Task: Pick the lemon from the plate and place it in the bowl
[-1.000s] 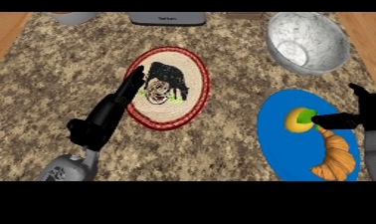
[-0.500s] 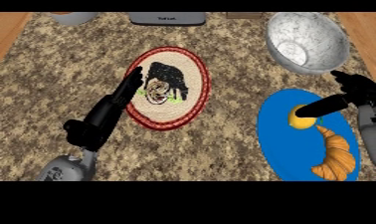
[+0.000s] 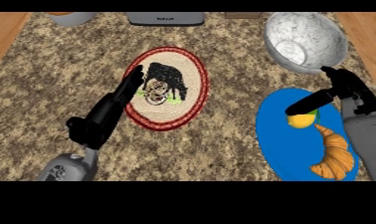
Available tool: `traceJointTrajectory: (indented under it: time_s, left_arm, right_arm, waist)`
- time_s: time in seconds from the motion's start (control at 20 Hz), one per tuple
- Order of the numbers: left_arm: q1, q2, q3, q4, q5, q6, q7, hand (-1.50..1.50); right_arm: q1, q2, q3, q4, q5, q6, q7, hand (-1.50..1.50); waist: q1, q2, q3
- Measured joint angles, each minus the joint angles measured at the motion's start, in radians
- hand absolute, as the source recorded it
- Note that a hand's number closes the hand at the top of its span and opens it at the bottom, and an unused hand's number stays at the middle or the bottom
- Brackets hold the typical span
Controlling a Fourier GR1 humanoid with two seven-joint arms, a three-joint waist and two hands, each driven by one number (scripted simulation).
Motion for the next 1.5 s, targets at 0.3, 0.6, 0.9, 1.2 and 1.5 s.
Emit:
traceJointTrajectory:
  time_s: [0.3,0.6,0.9,1.2,1.5]
  left_arm:
    - [0.011,-0.007,0.011,0.008,-0.009,-0.009,-0.009,0.0]
    - [0.012,-0.001,0.031,0.011,-0.005,-0.03,-0.013,0.0]
    - [0.013,-0.019,0.031,0.01,-0.022,-0.025,-0.014,0.0]
    - [0.023,-0.027,0.043,0.021,-0.03,-0.039,-0.031,0.0]
    - [0.012,-0.045,0.051,0.015,-0.048,-0.041,-0.012,0.0]
  right_arm:
    - [0.008,0.007,0.038,-0.02,0.081,-0.012,0.003,-1.5]
    - [0.05,0.028,0.081,-0.011,0.19,-0.03,-0.002,-1.5]
    - [0.083,0.047,0.062,0.011,0.25,-0.029,-0.01,-1.5]
    - [0.108,0.065,0.011,0.047,0.256,-0.027,-0.037,-1.5]
    - [0.144,0.102,-0.015,0.091,0.304,-0.039,-0.092,-1.5]
  waist:
    - [-0.005,-0.001,0.0]
    - [-0.008,-0.001,0.0]
    - [-0.009,-0.001,0.001]
    - [-0.008,0.0,0.001]
    - [-0.006,0.001,0.001]
